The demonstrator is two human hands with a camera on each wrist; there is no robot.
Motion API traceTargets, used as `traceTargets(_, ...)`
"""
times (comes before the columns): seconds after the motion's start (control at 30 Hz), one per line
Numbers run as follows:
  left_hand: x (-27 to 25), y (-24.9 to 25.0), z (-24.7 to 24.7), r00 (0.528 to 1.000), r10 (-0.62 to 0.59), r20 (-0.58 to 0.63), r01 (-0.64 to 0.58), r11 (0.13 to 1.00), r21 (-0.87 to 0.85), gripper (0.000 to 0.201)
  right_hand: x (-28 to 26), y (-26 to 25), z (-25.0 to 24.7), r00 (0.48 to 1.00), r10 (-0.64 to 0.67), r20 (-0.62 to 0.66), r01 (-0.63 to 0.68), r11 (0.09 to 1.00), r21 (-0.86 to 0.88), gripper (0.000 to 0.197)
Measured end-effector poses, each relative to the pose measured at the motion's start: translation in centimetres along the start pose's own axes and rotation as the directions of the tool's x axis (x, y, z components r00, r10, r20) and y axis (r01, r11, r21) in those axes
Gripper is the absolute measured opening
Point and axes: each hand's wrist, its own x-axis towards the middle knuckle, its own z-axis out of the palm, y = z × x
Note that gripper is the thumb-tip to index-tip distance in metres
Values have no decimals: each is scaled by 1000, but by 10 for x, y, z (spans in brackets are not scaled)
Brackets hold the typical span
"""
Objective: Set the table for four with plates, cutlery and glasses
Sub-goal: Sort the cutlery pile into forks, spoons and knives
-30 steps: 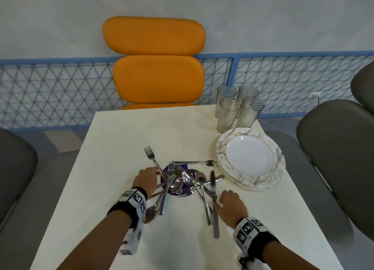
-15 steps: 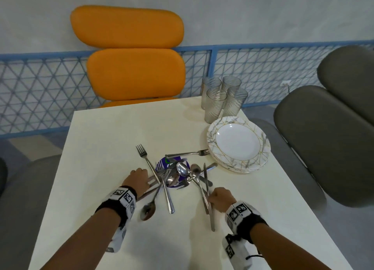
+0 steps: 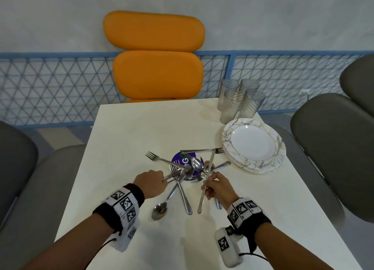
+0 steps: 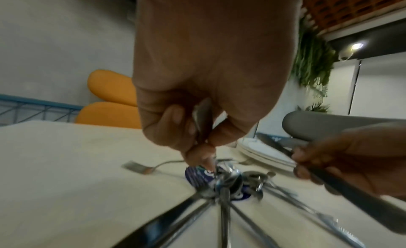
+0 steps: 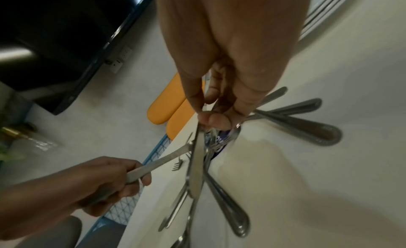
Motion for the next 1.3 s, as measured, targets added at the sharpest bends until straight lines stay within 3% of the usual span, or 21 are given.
traceTargets(0.07, -6, -4, -11, 999, -19, 45, 22, 998, -65, 31, -1, -1, 7, 999, 15, 44, -18, 998, 55, 20)
traceTargets(0.2, -20, -10, -30, 998, 30, 52, -9, 930, -367, 34, -2, -1, 18, 991, 11, 133, -28, 991, 130, 13)
traceTargets(0.43, -28, 2, -7, 993, 9, -115, -92, 666, -740, 27, -4, -7, 33, 987, -37, 154, 13, 988, 154, 13)
traceTargets(0.57, -29, 16, 13, 997, -54, -57, -32, 383, -923, 27, -4, -12, 38, 990, -53, 128, 37, 992, 121, 13)
traceTargets(0.67, -32, 27, 21, 998, -41, -49, -34, 309, -950, 28, -2, -13, 40, 992, -64, 107, 54, 994, 96, 7)
traceTargets(0.77, -36, 39, 25, 997, -16, -79, -68, 367, -928, 31, -1, -15, 47, 991, -67, 119, 57, 994, 89, 11)
traceTargets(0.87, -37, 44, 29, 994, -43, -102, -69, 481, -874, 27, -2, -17, 55, 989, -85, 121, 82, 996, 30, 20)
traceTargets(1.1, -35, 39, 38, 979, -20, -202, -131, 699, -703, 39, -1, -14, 63, 989, -91, 115, 87, 995, 38, 12)
traceTargets(1.3, -35, 28, 38, 969, 65, -239, -173, 870, -463, 34, 5, -21, 74, 988, -129, 84, 143, 973, -182, 22)
